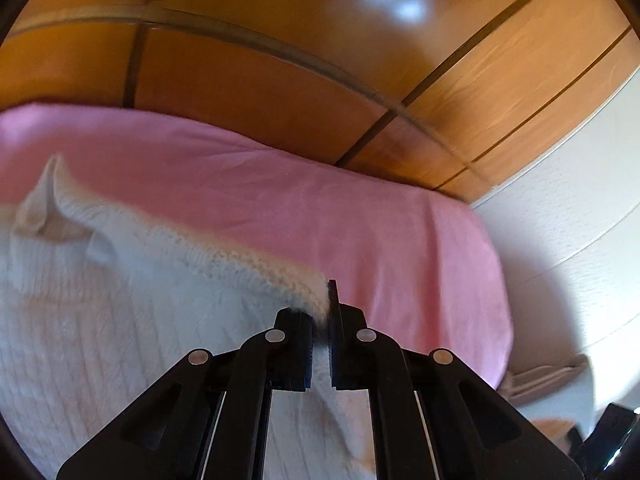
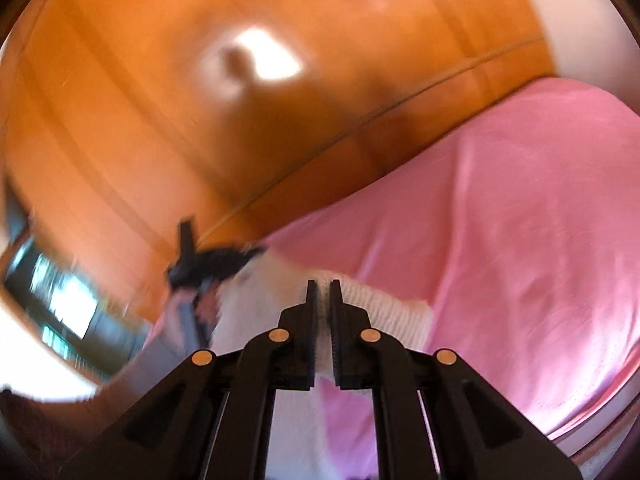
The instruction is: Fold small clothes
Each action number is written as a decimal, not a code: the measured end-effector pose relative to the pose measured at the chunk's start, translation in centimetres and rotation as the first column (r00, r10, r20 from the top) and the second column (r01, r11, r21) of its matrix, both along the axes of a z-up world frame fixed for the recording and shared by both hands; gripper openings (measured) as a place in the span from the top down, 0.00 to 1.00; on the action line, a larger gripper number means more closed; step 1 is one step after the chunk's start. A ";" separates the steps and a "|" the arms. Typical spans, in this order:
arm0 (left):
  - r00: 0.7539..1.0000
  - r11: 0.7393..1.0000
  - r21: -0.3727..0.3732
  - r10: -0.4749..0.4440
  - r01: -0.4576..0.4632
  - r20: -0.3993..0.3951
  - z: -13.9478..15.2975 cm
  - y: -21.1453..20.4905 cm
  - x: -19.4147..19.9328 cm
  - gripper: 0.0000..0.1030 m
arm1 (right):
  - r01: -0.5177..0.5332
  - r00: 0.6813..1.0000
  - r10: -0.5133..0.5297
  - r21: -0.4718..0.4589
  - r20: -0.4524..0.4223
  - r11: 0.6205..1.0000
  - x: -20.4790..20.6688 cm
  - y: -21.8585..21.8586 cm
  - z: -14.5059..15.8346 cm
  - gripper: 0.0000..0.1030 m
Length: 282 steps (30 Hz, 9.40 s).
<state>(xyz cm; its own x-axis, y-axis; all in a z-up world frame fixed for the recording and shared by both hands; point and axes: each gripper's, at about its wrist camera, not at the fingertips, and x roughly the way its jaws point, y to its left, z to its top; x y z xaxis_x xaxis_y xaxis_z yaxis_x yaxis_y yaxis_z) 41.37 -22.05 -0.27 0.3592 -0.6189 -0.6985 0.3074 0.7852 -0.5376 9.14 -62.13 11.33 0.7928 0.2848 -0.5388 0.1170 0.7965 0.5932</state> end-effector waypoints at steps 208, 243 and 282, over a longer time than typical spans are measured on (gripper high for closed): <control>0.962 0.894 0.355 0.260 -0.273 0.087 -7.7 21.3 -20.9 0.04 | -0.024 1.000 0.024 -0.091 -0.010 0.996 15.9 11.2 -5.1 0.94; 0.996 0.925 0.375 0.031 -0.062 0.088 -2.6 7.8 -7.7 0.31 | -0.317 0.938 0.282 -0.171 -0.200 0.933 2.8 26.6 -16.0 0.03; 0.895 0.887 0.125 0.447 -0.445 0.016 -8.0 28.5 -6.6 0.88 | -0.238 0.955 0.104 -0.510 -0.278 0.827 17.5 29.6 -18.8 0.02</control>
